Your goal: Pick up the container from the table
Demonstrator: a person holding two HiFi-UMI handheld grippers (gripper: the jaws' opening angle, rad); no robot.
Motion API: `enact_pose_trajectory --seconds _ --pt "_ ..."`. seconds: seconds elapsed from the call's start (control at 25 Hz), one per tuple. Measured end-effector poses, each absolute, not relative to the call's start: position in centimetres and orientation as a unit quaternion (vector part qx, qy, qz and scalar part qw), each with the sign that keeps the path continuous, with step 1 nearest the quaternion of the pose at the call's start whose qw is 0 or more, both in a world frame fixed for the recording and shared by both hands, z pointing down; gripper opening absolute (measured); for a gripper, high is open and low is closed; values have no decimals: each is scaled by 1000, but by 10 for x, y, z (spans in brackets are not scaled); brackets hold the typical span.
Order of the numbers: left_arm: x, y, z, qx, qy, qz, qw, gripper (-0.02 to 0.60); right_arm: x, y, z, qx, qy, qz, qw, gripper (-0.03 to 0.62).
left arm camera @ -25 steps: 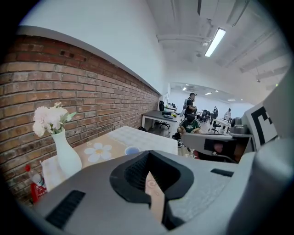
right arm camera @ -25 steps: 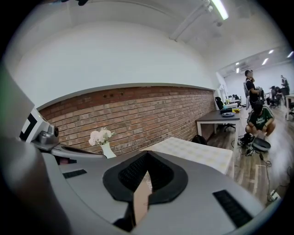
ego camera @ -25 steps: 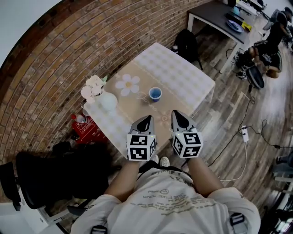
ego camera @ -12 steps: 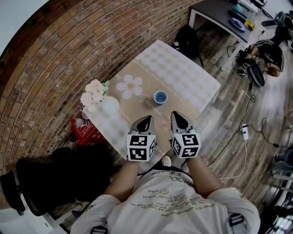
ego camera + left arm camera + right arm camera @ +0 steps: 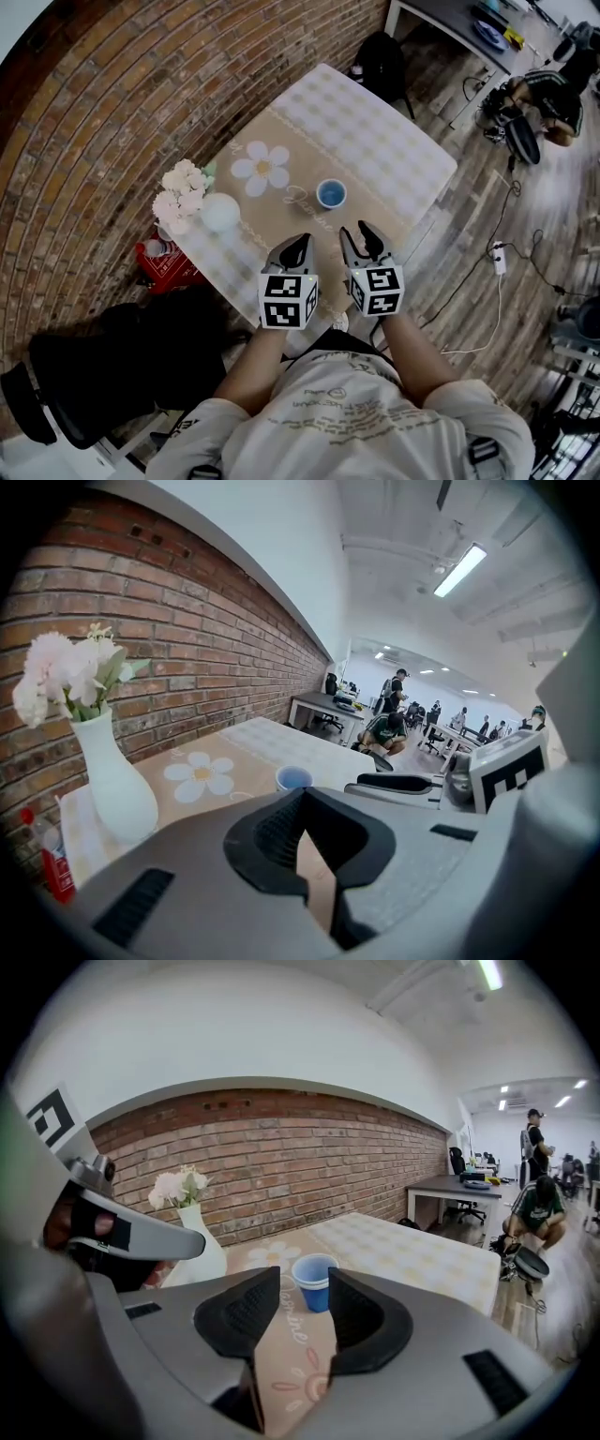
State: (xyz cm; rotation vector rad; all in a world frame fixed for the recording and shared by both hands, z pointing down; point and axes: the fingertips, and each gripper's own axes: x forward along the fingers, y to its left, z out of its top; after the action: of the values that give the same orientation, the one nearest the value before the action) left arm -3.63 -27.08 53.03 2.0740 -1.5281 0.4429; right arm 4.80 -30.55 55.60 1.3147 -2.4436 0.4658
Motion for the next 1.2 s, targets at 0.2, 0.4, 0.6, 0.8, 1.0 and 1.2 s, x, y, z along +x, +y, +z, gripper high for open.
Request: enact_pose_trajectory --seconds 0.2,0.4,0.6,0.8,1.0,1.2 --pt "-39 -280 538 765 -562 165 269 3 41 -317 576 455 -855 165 187 182" --pt "-49 -288 548 758 -566 166 278 3 31 -327 599 453 -848 172 213 240" --pt "-60 -291 558 751 -570 169 287 3 18 -341 623 449 -843 175 239 270" --pt "-71 -289 567 743 -575 175 293 3 12 -356 647 455 -833 179 258 273" --pt "-84 -283 574 734 -582 181 298 3 10 -368 667 463 -825 172 276 284" --pt "-92 -277 580 729 -583 190 303 3 3 -377 678 460 -823 169 289 285"
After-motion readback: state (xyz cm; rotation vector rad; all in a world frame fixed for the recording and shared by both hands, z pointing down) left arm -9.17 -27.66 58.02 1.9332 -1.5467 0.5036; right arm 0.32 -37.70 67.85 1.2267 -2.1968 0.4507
